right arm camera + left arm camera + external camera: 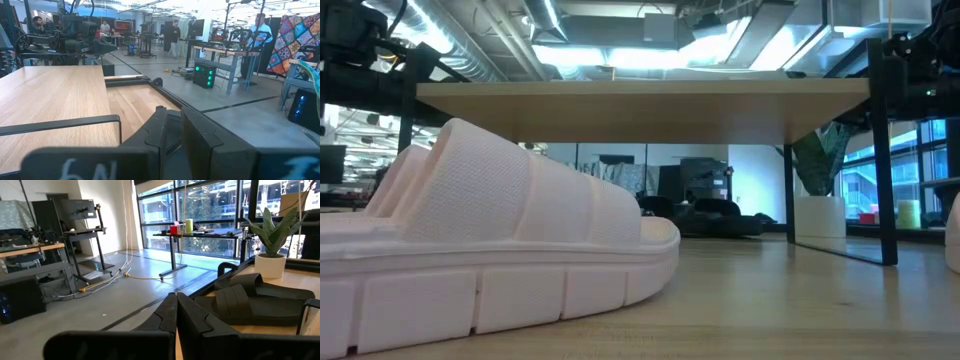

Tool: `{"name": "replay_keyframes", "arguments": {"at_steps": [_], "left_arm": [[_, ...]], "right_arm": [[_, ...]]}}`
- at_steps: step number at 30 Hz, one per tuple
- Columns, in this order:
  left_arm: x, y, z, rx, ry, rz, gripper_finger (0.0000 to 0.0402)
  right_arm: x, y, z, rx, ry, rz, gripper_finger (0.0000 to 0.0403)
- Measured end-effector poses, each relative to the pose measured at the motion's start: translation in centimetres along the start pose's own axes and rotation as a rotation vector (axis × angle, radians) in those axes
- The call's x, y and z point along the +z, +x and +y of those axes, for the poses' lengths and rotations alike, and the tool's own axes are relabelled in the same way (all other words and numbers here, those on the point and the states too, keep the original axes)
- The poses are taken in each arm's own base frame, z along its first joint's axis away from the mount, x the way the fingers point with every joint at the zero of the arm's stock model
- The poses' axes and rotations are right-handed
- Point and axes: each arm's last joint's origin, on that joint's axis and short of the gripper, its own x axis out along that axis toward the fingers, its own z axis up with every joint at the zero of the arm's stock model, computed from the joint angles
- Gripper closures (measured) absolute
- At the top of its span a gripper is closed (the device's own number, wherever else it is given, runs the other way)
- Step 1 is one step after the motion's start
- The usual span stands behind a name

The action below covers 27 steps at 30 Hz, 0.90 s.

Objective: Pick and place slides into the shelf

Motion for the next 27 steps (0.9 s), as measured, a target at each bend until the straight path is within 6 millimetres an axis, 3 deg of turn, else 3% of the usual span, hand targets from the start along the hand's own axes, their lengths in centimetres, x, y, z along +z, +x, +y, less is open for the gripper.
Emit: {"name": "replay_keyframes", "arguments": {"at_steps": [5,13,21,27], "left_arm": [[-0.01,0.00,0.00,0.000,0.000,0.000,0.0401],[0.00,0.00,0.00,0.000,0.000,0.000,0.0401],[-0.01,0.00,0.00,0.000,0.000,0.001,0.0401],[0.00,0.00,0.00,0.000,0.000,0.000,0.0401]], "right_arm": [[0.10,0.00,0.00,0.000,-0.079,-0.011,0.0344],[0.11,0.00,0.00,0.000,-0.069,-0.012,0.0344],[0.16,0.00,-0.01,0.002,0.268,-0.017,0.0344],[0.16,0.00,0.00,0.002,0.250,-0.017,0.0344]]}}
